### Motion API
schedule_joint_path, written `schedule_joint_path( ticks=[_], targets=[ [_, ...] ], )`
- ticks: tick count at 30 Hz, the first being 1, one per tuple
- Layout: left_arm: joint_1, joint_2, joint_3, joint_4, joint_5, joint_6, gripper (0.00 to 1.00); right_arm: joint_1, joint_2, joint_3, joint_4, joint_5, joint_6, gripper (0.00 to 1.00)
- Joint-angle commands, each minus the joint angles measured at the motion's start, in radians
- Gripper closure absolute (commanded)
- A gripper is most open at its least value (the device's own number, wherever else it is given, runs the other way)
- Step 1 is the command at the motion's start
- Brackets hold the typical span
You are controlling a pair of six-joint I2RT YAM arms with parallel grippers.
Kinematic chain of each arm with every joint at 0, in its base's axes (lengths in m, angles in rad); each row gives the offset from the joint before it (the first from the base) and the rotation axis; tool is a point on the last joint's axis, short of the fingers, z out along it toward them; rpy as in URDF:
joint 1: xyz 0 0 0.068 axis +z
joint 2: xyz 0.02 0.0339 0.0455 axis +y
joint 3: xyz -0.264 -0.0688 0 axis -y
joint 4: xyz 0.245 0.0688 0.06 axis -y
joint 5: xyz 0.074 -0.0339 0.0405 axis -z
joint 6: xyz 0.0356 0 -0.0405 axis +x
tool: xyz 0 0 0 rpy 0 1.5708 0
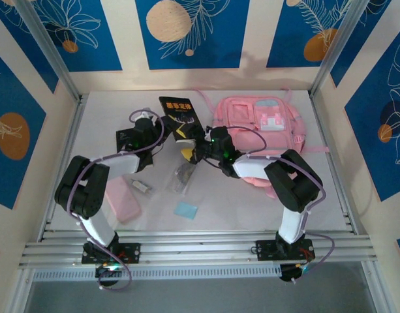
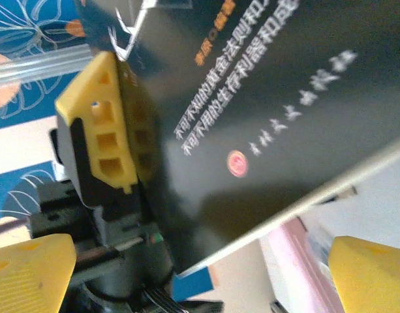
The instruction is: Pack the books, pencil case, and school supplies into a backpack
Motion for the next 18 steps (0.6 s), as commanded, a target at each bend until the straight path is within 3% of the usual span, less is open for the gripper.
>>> schedule_joint_path(
  ticks=[1, 4, 9, 13, 16, 18],
  targets=[
    [-0.017, -0.065, -0.021, 0.175, -0.044, -0.049, 1.0, 0.002, 0.044, 0.009, 0.154, 0.106, 0.102, 0.0],
    [-0.023, -0.075, -0.049, 0.2, -0.045, -0.075, 1.0, -0.003, 0.083, 0.035, 0.19, 0.125, 0.106, 0.08],
    [-0.027, -0.108, -0.087, 0.186, -0.059, -0.071, 1.0, -0.011, 0.098, 0.047, 0.209, 0.148, 0.084, 0.47],
    [-0.031, -0.117, -0.096, 0.166, -0.064, -0.063, 1.0, -0.012, 0.074, 0.037, 0.189, 0.164, 0.07, 0.65],
    [-0.036, -0.108, -0.093, 0.155, -0.052, -0.056, 1.0, -0.017, 0.045, 0.036, 0.157, 0.165, 0.043, 0.84],
    [-0.043, -0.102, -0.095, 0.155, -0.038, -0.056, 0.9, -0.026, 0.021, 0.03, 0.145, 0.161, 0.013, 0.97]
  ],
)
